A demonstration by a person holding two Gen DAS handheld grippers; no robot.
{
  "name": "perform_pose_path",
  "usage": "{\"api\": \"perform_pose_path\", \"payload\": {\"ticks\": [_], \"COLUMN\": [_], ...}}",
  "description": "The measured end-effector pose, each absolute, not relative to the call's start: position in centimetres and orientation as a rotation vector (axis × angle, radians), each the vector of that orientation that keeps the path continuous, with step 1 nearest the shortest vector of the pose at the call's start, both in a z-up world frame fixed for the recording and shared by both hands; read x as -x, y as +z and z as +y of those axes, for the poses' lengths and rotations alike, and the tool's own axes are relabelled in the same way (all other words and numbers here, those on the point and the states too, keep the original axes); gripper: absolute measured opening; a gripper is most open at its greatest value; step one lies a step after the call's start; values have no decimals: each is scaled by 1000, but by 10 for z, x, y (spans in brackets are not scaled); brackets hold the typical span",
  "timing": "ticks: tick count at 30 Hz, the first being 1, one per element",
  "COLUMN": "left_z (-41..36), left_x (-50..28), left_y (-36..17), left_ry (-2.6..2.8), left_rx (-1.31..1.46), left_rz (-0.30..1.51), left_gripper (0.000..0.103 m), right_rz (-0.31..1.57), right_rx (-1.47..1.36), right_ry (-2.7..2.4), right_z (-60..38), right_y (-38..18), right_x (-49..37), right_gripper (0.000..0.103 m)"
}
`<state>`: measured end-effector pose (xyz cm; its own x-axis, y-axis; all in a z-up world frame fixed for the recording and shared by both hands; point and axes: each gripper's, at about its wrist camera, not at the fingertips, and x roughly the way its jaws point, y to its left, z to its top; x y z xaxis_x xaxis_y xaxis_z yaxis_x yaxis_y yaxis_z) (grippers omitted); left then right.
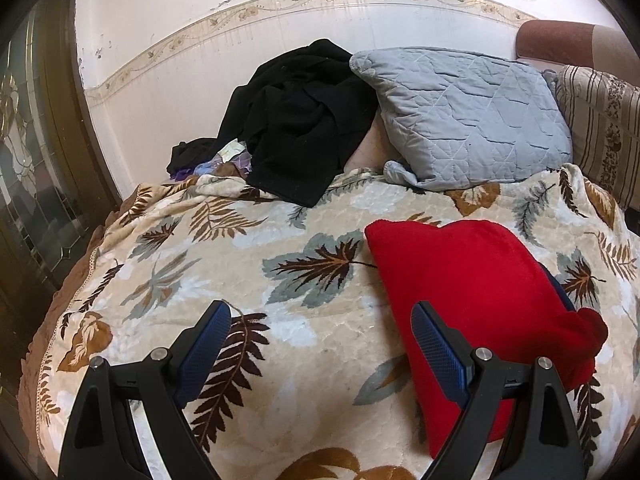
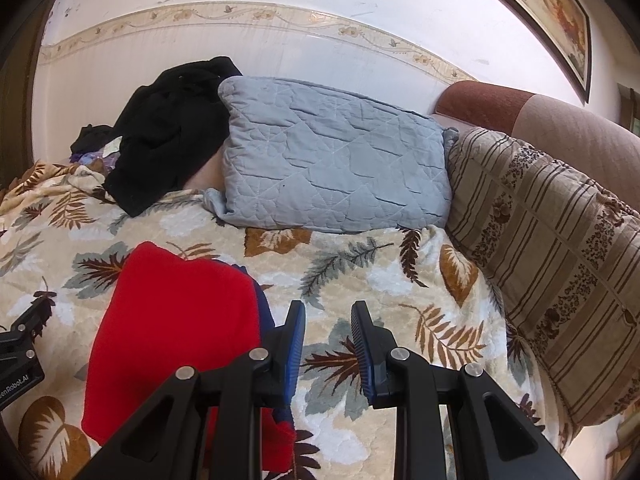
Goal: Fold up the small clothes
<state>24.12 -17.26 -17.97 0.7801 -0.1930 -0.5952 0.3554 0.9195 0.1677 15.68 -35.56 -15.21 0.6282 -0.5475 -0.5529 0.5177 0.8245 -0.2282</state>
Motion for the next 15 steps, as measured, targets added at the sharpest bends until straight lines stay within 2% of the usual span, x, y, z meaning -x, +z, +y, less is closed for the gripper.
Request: {"api": "perform_pose_path", "payload": {"ticks": [6,10,15], "left_z": [-167,-167,-177], "left_x": [-243,-254,-261], "left_y": [-183,-194,-205], "left_ry": [-308,-361,-349], "left_rx": [-279,-263,-289], "left_rz": [623,695,707], "left_gripper": [92,92,92], "right_rz": [686,777,853], "right_rx": [34,-209,-328], "right_ry": [-563,-352,-197], "right_z": [-351,-376,-392], "right_y": [-159,-179,-207], "right_x": [-165,-177,-192], "right_gripper": [29,29,31]}}
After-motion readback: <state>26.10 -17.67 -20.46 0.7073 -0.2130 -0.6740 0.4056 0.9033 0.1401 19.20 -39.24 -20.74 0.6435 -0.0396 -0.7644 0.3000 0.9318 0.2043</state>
